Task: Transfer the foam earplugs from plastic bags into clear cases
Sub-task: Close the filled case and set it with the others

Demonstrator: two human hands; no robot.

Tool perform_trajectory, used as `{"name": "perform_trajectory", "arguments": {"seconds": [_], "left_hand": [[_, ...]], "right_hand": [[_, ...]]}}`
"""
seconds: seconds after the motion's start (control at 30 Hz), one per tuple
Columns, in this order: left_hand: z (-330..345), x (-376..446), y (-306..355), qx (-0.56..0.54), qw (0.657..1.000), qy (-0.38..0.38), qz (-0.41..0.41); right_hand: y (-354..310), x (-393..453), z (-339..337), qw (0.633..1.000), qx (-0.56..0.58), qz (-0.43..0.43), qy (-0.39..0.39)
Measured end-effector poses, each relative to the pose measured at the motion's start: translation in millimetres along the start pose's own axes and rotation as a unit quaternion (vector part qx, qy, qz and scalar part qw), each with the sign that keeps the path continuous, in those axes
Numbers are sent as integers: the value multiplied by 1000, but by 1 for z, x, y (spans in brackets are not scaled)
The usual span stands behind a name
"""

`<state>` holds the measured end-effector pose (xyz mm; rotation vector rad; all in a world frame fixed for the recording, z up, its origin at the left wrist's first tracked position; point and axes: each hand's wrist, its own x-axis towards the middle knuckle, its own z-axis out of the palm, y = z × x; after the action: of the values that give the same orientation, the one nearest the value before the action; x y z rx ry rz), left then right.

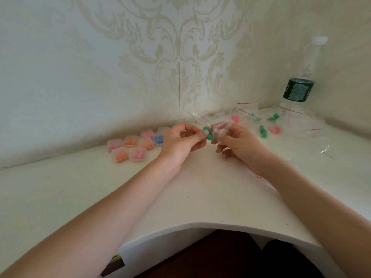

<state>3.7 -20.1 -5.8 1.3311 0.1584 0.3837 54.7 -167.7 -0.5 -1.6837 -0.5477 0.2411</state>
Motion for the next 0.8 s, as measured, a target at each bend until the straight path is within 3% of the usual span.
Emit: {"name": "perform_trajectory", "arguments": {"seconds": [0.27,0.47,0.67,0.8], "left_hand": [[-1,1,-2,-19,1000,-15,-9],[3,0,-4,8,1000,-20,-16],[4,-2,-5,68,997,-46,-5],[3,-1,-5,32,999,-27,-14]], "right_hand": [[3,1,1,995,-89,-32,-35],[5,2,3,996,-80,-45,9],[7,4,2,996,-79,-26,-5],[5,2,4,995,-98,-28,-7]]}}
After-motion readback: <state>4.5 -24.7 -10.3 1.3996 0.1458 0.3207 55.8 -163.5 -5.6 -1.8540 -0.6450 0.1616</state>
